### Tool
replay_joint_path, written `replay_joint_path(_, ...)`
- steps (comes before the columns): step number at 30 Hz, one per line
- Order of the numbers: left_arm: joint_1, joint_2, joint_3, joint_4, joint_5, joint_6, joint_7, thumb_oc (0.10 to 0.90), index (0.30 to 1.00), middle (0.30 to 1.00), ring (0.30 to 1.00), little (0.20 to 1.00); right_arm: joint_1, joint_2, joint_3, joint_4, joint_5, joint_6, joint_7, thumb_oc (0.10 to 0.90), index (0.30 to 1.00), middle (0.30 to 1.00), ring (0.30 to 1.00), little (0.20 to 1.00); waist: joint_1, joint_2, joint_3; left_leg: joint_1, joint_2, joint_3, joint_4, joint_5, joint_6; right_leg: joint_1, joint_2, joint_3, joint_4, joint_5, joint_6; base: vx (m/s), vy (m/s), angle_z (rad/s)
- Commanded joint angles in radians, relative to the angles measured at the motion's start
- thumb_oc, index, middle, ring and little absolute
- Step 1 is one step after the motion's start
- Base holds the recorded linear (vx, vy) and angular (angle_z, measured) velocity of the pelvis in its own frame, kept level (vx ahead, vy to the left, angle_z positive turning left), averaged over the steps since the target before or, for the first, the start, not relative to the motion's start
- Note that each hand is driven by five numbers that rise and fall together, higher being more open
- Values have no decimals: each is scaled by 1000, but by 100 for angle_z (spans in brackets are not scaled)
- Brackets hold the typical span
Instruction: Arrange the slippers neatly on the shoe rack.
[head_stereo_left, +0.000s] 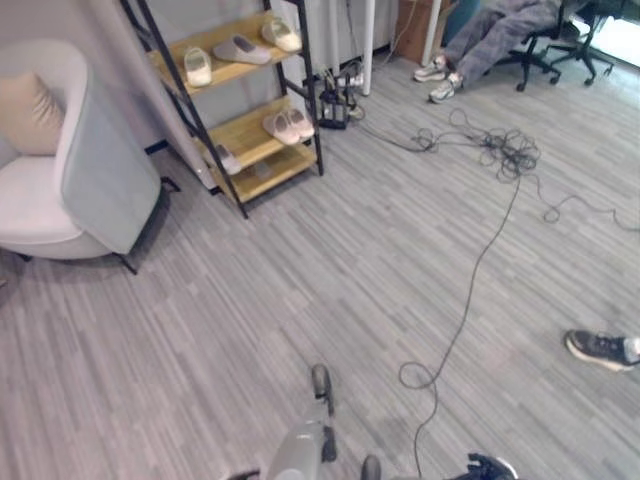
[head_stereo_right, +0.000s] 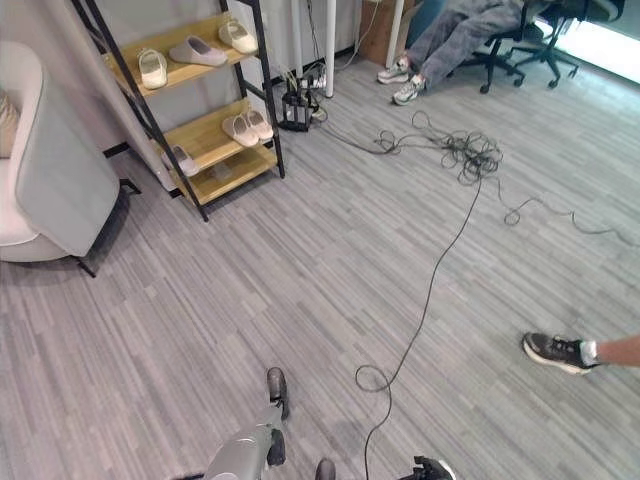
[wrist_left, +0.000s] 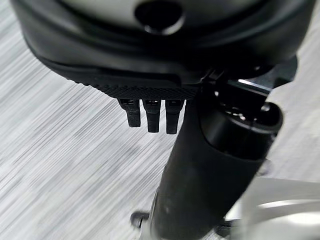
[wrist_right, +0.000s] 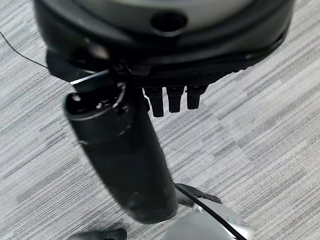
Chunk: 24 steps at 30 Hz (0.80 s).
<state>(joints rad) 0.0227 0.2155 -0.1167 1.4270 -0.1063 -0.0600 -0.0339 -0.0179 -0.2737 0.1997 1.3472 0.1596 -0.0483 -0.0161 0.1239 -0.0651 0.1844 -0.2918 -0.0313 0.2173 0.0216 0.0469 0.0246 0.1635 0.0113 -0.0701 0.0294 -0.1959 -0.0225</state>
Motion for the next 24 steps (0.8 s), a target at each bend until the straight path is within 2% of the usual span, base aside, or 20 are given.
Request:
replay_joint_path(1, -30, 49, -17, -65, 28, -39, 12, 800, 900, 900, 900, 900, 42, -22, 1, -56, -14, -3, 13, 800, 900, 900, 900, 900, -21, -16, -66, -19, -23, -9, 26, 50, 10, 65, -54, 3, 235, 64, 161, 232, 170, 13)
replay_joint_path(3, -48, 55, -25, -82, 22, -42, 15, 800, 900, 900, 900, 900, 50, -22, 1, -46, -30, 8, 19, 800, 900, 900, 900, 900, -37, -15, -61, 28, -37, -16, 42, 0, 40, -19, -92, -3, 439, 251, 223, 411, 268, 12)
replay_joint_path(4, -63, 58, -32, -106, 10, -43, 20, 800, 900, 900, 900, 900, 47, -24, 1, -49, -37, 11, 15, 800, 900, 900, 900, 900, -46, -8, -50, 60, -41, -20, 48, -25, 56, -42, -116, -24, 525, 324, 231, 474, 257, 18)
replay_joint_path(5, -83, 64, -39, -132, -9, -44, 27, 800, 900, 900, 900, 900, 41, -26, 1, -58, -37, 10, 10, 800, 900, 900, 900, 900, -55, 3, -36, 93, -39, -33, 53, -47, 69, -84, -133, -35, 620, 358, 219, 422, 229, 18)
replay_joint_path(6, -97, 67, -46, -150, -26, -47, 32, 800, 900, 900, 900, 900, 38, -26, 1, -65, -35, 10, 9, 800, 900, 900, 900, 900, -63, 21, -26, 127, -31, -49, 49, -62, 79, -134, -140, -51, 698, 357, 203, 387, 207, 23)
replay_joint_path(7, -121, 72, -62, -170, -30, -51, 37, 800, 900, 900, 900, 900, 35, -27, 3, -70, -33, 4, 5, 800, 900, 900, 900, 900, -76, 34, -6, 171, -31, -68, 44, -81, 85, -192, -147, -68, 751, 330, 185, 367, 181, 39)
replay_joint_path(8, -139, 78, -94, -183, -2, -55, 42, 800, 900, 900, 900, 900, 27, -34, 12, -77, -40, 1, 4, 800, 900, 900, 900, 900, -88, 41, 8, 209, -34, -88, 46, -105, 87, -232, -154, -85, 736, 276, 166, 538, 131, 51)
replay_joint_path(9, -152, 83, -137, -209, 35, -56, 34, 800, 900, 900, 900, 900, 15, -48, 25, -89, -45, -6, 6, 800, 900, 900, 900, 900, -110, 47, 26, 269, -40, -124, 56, -142, 85, -307, -140, -99, 650, 188, 136, 415, 71, 48)
replay_joint_path(10, -152, 83, -137, -209, 35, -56, 34, 800, 900, 900, 900, 900, 15, -48, 25, -88, -45, -6, 6, 800, 900, 900, 900, 900, -110, 48, 25, 267, -38, -124, 56, -142, 85, -307, -138, -101, 647, 190, 135, 686, -77, 31)
replay_joint_path(11, -159, 74, -139, -200, 29, -55, 19, 800, 900, 900, 900, 900, 17, -54, 25, -84, -40, -5, 16, 800, 900, 900, 900, 900, -146, 38, 46, 332, -58, -191, 84, -193, 77, -368, -75, -12, 447, 151, 135, 408, -97, 24)
replay_joint_path(12, -159, 74, -139, -200, 29, -55, 19, 800, 900, 900, 900, 900, 16, -54, 25, -84, -40, -5, 16, 800, 900, 900, 900, 900, -146, 39, 45, 331, -57, -191, 84, -192, 77, -369, -74, -13, 443, 154, 134, 759, -203, 47)
replay_joint_path(13, -165, 64, -130, -176, 34, -54, 23, 800, 900, 900, 900, 900, 25, -54, 29, -75, -46, -2, 18, 800, 900, 900, 900, 900, -169, 29, 44, 380, -66, -238, 79, -231, 62, -398, -55, 74, 270, 181, 150, 467, -143, 74)
replay_joint_path(15, -158, 55, -116, -152, 31, -54, 23, 800, 900, 900, 900, 900, 27, -53, 35, -69, -56, 2, 18, 800, 900, 900, 900, 900, -177, 22, 43, 411, -67, -263, 77, -254, 49, -425, -76, 93, 158, 225, 162, 463, -151, 77)
replay_joint_path(16, -158, 54, -115, -151, 31, -54, 23, 800, 900, 900, 900, 900, 27, -54, 35, -69, -56, 2, 18, 800, 900, 900, 900, 900, -179, 26, 46, 416, -63, -266, 78, -257, 49, -418, -74, 89, 154, 225, 162, 512, -199, 73)
replay_joint_path(17, -144, 43, -99, -110, 28, -48, 19, 800, 900, 900, 900, 900, 33, -47, 35, -68, -66, 8, 25, 800, 900, 900, 900, 900, -191, 22, 41, 458, -56, -299, 73, -281, 32, -443, -99, 88, 76, 262, 173, 356, -137, 72)
replay_joint_path(20, -123, 34, -86, -78, 41, -41, 20, 800, 900, 900, 900, 900, 44, -46, 35, -59, -87, 17, 31, 800, 900, 900, 900, 900, -201, 29, 35, 510, -35, -327, 70, -306, 15, -449, -112, 64, 33, 282, 183, 443, -190, 49)
replay_joint_path(22, -102, 28, -79, -51, 60, -35, 18, 800, 900, 900, 900, 900, 54, -47, 45, -60, -111, 20, 34, 800, 900, 900, 900, 900, -196, 24, 19, 542, -21, -350, 72, -316, 0, -431, -122, 35, 40, 289, 184, 481, -283, 31)
replay_joint_path(24, -71, 22, -55, -31, 60, -25, 18, 800, 900, 900, 900, 900, 59, -52, 62, -72, -138, 17, 40, 800, 900, 900, 900, 900, -192, 24, -4, 548, 8, -358, 131, -293, -25, -423, -102, 34, 100, 285, 163, 512, -334, 40)
